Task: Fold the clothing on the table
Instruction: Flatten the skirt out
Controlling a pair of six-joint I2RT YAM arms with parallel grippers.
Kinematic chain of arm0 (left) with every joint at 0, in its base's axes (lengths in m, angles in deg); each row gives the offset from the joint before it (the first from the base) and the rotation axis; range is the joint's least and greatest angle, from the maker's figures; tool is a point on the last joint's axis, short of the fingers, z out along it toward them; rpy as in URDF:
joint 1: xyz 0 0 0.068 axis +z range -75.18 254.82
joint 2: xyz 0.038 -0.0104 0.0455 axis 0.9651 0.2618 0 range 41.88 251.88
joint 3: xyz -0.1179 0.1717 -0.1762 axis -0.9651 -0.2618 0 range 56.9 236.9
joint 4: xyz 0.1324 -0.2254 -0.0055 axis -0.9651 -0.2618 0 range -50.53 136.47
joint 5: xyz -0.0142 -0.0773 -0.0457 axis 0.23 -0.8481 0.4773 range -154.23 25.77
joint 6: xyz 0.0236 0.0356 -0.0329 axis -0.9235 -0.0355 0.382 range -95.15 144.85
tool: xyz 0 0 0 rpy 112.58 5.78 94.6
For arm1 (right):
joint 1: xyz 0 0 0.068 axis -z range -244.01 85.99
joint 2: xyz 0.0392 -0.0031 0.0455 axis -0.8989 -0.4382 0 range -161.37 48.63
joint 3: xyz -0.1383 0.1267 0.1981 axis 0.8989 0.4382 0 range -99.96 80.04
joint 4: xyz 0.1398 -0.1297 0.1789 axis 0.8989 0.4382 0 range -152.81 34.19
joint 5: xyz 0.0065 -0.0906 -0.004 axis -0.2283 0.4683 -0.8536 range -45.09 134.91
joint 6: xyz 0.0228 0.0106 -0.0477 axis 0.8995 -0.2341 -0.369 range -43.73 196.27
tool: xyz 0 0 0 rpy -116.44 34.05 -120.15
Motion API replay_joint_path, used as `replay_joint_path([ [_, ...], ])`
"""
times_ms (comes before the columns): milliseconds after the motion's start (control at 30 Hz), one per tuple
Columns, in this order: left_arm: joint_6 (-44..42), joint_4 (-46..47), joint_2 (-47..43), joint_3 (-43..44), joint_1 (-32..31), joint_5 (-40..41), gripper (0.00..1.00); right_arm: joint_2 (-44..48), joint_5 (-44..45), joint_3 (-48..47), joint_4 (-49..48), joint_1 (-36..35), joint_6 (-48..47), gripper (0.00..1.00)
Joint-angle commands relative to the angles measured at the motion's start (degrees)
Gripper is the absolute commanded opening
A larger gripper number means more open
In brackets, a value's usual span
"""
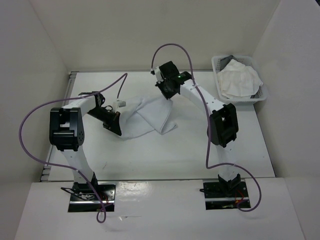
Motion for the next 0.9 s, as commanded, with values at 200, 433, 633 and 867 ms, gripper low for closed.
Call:
replay_joint_path([
  [200,-3.4,-1.6,0.2,-1.0,0.0,0.7,0.03,0.9,16.1,-8.4,-6.6,-0.4,-3.3,0.0],
  [433,-4.4,-2.6,0.2,-1.0,0.0,0.7,0.03,-6.3,23.1,-10.5,-21.5,-0.4,-8.3,0.0],
  [633,-5.6,-4.6,0.9,-1.0,0.0,0.7,0.08,-19.6,35.2,-29.9,-13.3,0.6,-1.3,0.43],
  [867,-7.0,-6.4,0.3,-0.4,0.6,1.2,0.33,-21.0,34.2,-41.1,5.1,-1.1,5.6,0.64],
])
